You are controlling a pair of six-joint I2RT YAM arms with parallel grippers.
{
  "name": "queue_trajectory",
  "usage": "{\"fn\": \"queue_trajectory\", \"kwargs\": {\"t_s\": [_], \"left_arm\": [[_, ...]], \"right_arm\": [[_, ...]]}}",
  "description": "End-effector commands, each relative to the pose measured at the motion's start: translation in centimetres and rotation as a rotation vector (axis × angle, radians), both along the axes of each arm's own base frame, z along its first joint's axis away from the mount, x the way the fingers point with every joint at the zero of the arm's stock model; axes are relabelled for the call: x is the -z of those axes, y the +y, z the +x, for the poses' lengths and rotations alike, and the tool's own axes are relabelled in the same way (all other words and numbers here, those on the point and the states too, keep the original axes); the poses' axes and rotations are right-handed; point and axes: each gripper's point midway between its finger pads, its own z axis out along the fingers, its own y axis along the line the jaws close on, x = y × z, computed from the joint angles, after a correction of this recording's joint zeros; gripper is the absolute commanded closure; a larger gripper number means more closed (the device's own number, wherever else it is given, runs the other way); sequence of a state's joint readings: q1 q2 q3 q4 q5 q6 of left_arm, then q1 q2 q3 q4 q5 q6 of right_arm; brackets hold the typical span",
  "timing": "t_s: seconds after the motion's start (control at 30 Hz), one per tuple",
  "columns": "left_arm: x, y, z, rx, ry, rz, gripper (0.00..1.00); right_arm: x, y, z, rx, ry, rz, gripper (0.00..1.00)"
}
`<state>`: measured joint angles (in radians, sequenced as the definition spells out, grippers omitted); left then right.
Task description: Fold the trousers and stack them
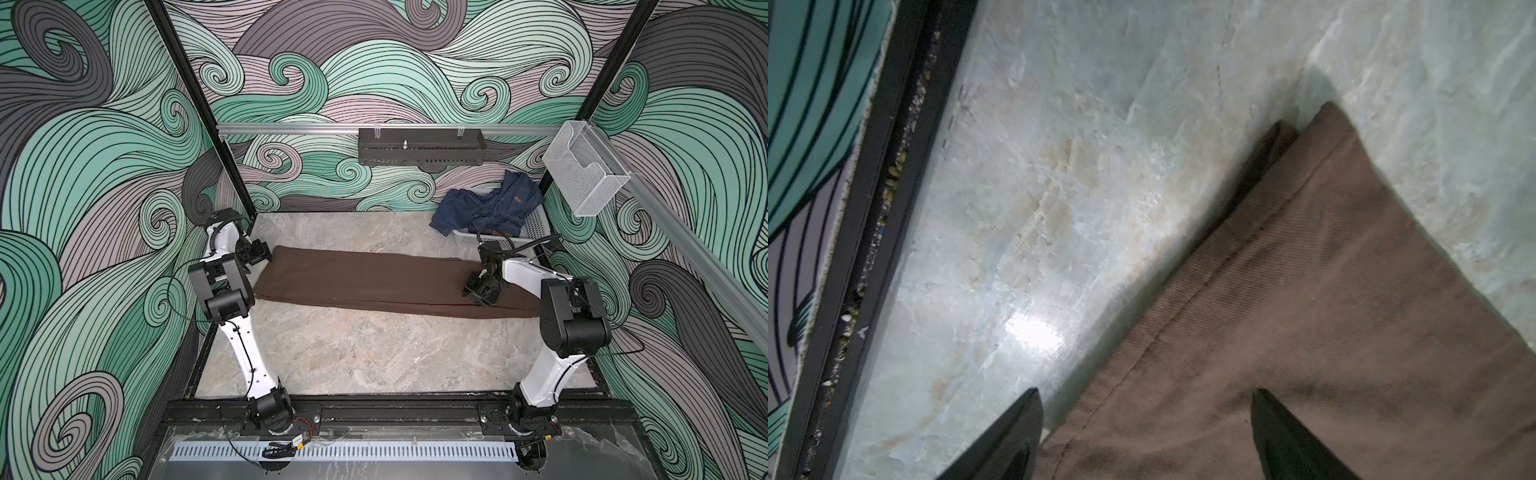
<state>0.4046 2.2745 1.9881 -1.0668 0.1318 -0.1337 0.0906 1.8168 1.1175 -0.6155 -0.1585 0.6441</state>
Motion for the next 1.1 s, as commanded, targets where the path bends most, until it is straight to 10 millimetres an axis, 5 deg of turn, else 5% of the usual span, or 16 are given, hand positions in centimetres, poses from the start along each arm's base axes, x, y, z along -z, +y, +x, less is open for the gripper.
{"fn": "queue_trajectory", "kwargs": {"t_s": [0.0,0.5,1.07], "left_arm": [[1.3,0.0,-1.4,0.021,0.071,0.001,0.18],[5.4,-1.9,-2.5,0.027,0.142,-0.113,0.21],[5.8,-5.3,-3.0,0.088,0.146,-0.178,0.42]], "right_arm": [[0.0,-1.4,-1.3,0.004,0.042,-0.052,0.56],[-0.4,-1.0,-1.2,0.002,0.033,-0.029,0.56],[-0.5,-0.7,-0.9,0.009,0.025,-0.01,0.55]]}}
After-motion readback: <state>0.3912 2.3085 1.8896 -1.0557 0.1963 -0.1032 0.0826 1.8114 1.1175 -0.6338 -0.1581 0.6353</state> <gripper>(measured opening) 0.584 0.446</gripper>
